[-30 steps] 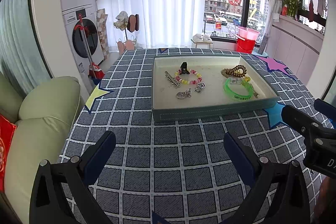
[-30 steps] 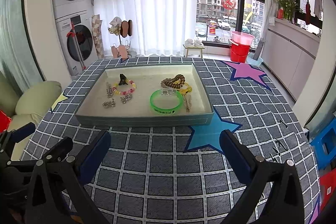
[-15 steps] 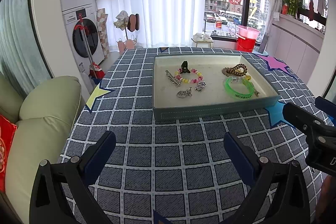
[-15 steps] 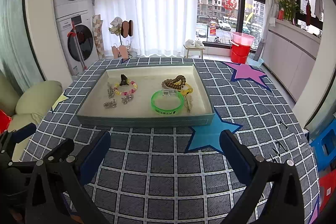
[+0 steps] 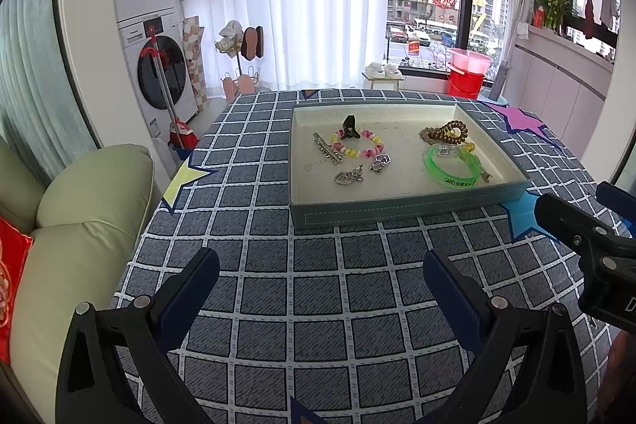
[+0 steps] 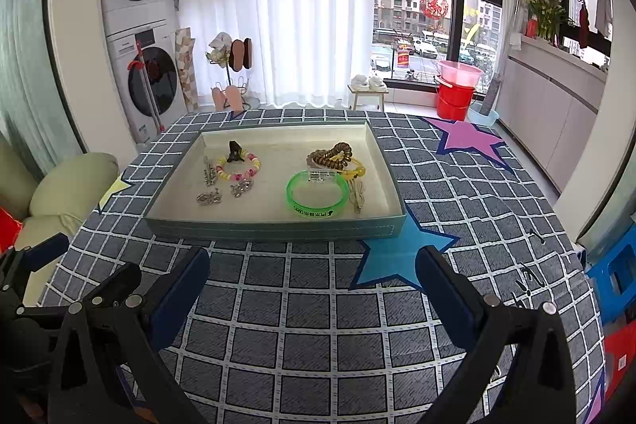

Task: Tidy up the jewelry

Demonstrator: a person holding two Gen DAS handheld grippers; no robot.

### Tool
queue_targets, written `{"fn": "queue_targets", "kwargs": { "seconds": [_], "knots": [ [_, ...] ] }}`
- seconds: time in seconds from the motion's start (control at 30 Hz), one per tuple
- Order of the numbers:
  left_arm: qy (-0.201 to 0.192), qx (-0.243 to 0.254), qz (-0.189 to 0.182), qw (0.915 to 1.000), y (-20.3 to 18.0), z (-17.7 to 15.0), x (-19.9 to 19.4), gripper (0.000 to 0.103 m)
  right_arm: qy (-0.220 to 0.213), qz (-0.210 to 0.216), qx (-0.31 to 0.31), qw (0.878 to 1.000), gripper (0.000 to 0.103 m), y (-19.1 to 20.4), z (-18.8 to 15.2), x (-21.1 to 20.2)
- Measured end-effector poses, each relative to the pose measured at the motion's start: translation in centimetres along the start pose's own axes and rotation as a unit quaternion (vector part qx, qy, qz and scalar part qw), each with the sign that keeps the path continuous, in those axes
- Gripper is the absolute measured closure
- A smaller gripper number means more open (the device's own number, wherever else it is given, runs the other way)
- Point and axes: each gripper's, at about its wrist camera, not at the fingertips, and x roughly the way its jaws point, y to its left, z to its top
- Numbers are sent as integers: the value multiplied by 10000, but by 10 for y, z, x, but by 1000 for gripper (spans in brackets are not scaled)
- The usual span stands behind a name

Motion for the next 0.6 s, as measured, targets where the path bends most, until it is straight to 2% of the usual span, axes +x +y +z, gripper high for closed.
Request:
{"fn": "queue_targets", "kwargs": {
  "seconds": [0.6],
  "knots": [
    [-17, 27, -15, 10000, 0, -2, -1, 0, 16, 9, 1, 10000, 0, 3, 0, 1]
  ]
}}
